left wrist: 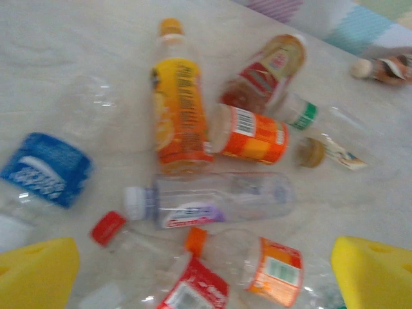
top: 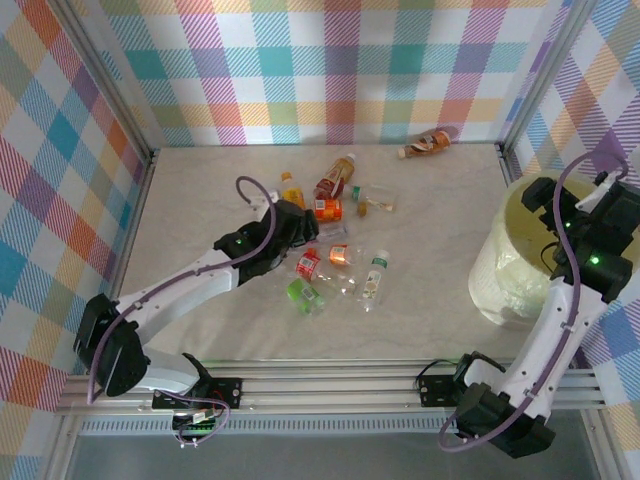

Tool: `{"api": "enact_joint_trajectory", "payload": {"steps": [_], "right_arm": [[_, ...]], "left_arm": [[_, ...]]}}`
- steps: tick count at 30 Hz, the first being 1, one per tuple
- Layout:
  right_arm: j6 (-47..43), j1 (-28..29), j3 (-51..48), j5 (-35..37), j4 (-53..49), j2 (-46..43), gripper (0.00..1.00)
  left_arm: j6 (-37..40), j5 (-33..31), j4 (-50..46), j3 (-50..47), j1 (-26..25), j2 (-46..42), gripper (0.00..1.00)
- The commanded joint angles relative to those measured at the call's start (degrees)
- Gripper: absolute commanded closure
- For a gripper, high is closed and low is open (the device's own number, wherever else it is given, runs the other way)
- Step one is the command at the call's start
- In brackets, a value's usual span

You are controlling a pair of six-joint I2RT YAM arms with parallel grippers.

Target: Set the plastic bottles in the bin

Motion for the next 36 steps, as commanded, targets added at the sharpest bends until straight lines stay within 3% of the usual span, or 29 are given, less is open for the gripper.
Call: {"api": "enact_joint_trajectory", "payload": {"steps": [1,3,5,12,18,22,27,36], "right_arm": [[3.22,2.05,-0.51,-14.75,5.98,-1.56,0.00],[5.90,4.22,-3.35,-23.25,11.80,-2.16,0.00],[6.98,9.23,-5.23,-26.57,16.63,-2.59,0.00],[-0.47,30.63,-9.96,-23.60,22.14,-0.83,0.00],[-3.08,43.67,-17.06,-10.78,32.00,2.53,0.00],[-3.09,49.52,-18.31,-5.11,33.82,6.39,0.00],[4.67,53.69,-23.62,-2.96,40.90,9.23,0.00],[3.65,58.53,-27.11,-1.21,41.70,12.85,0.00]], "left_arm": [[-6.46,-4.14,-5.45,-2.95,2.26,-4.32,0.00],[-9.13,-4.17,-7.13,-4.84,3.32,-6.46,0.00],[-10.60,-4.18,-8.64,-6.45,3.82,-8.28,0.00],[-14.43,-2.42,-13.67,-10.49,7.96,-10.80,0.00],[-17.69,10.94,-2.76,-19.57,17.14,-14.58,0.00],[-18.94,15.51,-0.19,-21.94,21.37,-15.34,0.00],[-18.99,25.46,4.65,-24.30,27.51,-14.09,0.03],[-21.39,31.66,11.62,-26.69,30.47,-10.01,0.09]]}}
